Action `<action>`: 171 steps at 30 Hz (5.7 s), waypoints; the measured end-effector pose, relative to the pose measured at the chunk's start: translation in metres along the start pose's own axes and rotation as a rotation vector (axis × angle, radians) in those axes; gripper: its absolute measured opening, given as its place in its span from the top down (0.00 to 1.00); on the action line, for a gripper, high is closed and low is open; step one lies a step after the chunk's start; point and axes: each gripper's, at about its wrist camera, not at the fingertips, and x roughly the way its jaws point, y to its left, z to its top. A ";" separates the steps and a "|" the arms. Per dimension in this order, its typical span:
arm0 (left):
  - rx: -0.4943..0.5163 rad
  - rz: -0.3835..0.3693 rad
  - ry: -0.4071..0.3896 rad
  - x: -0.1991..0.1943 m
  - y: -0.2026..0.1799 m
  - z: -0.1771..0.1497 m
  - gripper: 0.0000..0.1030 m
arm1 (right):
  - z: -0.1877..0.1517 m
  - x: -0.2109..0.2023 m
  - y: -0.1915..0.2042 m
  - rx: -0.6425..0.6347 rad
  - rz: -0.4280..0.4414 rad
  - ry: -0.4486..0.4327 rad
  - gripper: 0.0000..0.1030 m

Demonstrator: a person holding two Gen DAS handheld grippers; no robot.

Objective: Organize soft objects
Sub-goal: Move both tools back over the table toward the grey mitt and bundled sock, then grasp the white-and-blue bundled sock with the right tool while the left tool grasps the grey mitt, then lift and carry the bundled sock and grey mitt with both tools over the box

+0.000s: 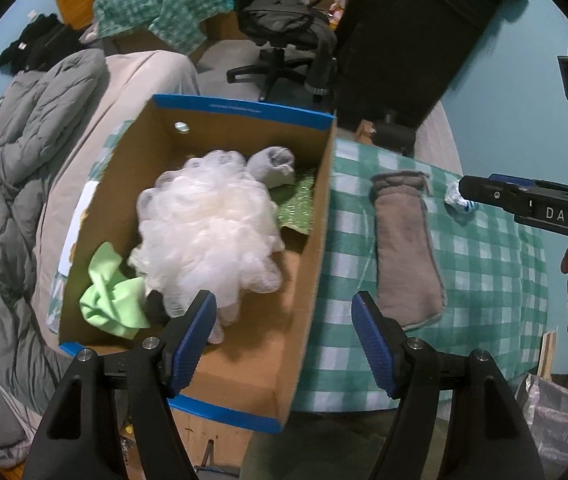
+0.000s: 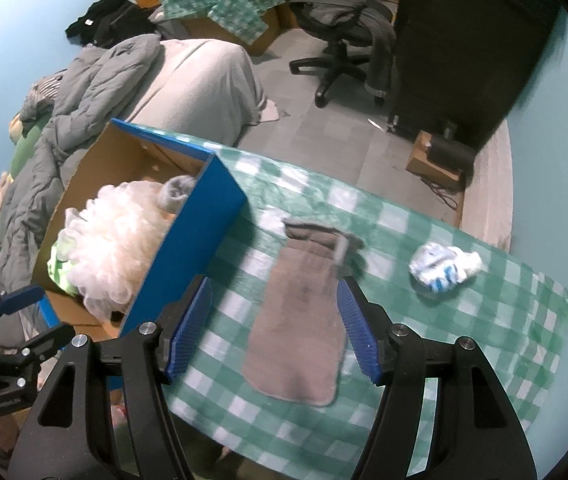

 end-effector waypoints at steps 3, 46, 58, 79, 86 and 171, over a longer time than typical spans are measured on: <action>0.016 0.002 0.002 0.002 -0.011 0.001 0.30 | -0.007 -0.003 -0.014 0.013 -0.011 0.001 0.36; 0.137 0.053 0.108 0.098 -0.125 0.080 0.27 | -0.019 0.021 -0.171 0.244 -0.146 0.096 0.33; 0.090 0.085 0.144 0.133 -0.129 0.093 0.27 | 0.001 0.064 -0.196 0.378 -0.165 0.114 0.33; -0.029 0.053 0.240 0.163 -0.131 0.076 0.27 | -0.013 0.114 -0.179 0.322 -0.167 0.197 0.70; -0.054 0.014 0.273 0.168 -0.138 0.068 0.20 | -0.027 0.105 -0.171 0.250 -0.150 0.185 0.75; 0.176 0.024 -0.030 0.013 -0.084 0.025 0.77 | -0.052 -0.026 -0.037 -0.032 -0.045 0.002 0.75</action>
